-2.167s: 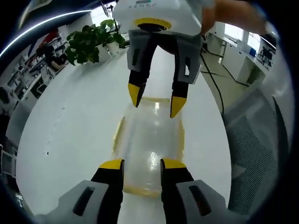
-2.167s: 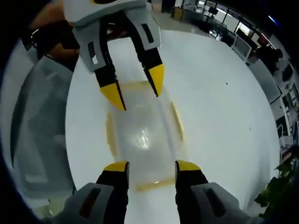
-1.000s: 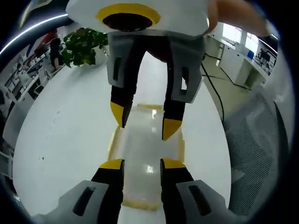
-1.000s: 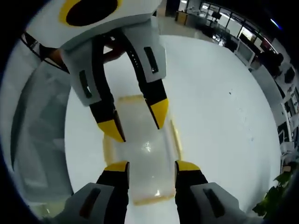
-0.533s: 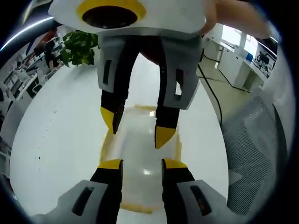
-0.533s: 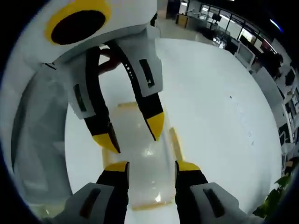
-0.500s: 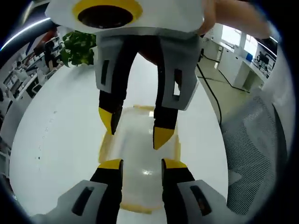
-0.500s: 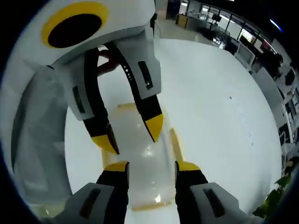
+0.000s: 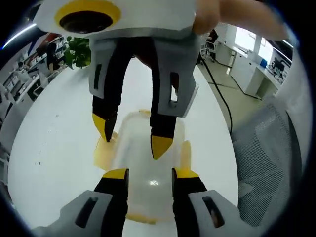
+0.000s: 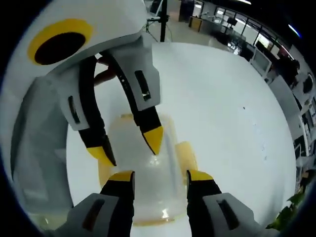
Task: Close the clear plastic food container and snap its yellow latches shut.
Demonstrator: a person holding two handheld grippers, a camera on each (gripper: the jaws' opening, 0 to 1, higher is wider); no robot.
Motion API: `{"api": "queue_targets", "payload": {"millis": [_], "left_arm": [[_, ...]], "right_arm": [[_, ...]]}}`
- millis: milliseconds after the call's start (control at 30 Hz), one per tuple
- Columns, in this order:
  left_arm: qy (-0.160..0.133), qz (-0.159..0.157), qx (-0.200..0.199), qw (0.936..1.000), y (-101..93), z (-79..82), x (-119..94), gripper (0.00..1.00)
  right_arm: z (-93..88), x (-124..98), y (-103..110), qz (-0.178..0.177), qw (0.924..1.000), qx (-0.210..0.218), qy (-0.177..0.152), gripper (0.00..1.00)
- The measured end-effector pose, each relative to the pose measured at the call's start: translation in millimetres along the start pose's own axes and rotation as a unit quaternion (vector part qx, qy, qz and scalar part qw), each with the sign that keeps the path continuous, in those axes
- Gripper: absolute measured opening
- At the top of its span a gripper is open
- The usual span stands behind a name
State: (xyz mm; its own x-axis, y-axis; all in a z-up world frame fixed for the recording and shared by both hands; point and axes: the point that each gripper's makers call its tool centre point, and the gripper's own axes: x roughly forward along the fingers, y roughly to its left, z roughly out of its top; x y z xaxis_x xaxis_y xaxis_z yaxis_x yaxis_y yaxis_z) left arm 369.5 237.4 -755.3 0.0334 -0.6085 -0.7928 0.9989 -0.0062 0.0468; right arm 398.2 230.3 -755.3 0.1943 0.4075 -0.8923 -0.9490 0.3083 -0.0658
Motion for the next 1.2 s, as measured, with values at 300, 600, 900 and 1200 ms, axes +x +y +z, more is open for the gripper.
{"api": "queue_targets", "payload": {"millis": [300, 600, 900, 1200], "left_arm": [[-0.003, -0.01, -0.007, 0.9999, -6.0, -1.5, 1.1, 0.43], [-0.005, -0.008, -0.003, 1.0, -9.8, -0.9, 2.5, 0.47], [0.01, 0.015, 0.047, 0.9987, -13.9, -5.5, 5.9, 0.49], [0.022, 0.041, 0.066, 0.9967, -15.8, -6.6, 8.6, 0.5]], "right_arm": [[0.4, 2.6, -1.1, 0.003, 1.0, -0.003, 0.0, 0.43], [2.9, 4.9, -6.0, 0.008, 0.9999, -0.008, 0.0, 0.45], [6.4, 12.1, -8.5, 0.023, 0.9997, 0.001, -0.009, 0.46], [2.7, 15.4, -9.3, 0.061, 0.9977, 0.027, -0.013, 0.47]]}}
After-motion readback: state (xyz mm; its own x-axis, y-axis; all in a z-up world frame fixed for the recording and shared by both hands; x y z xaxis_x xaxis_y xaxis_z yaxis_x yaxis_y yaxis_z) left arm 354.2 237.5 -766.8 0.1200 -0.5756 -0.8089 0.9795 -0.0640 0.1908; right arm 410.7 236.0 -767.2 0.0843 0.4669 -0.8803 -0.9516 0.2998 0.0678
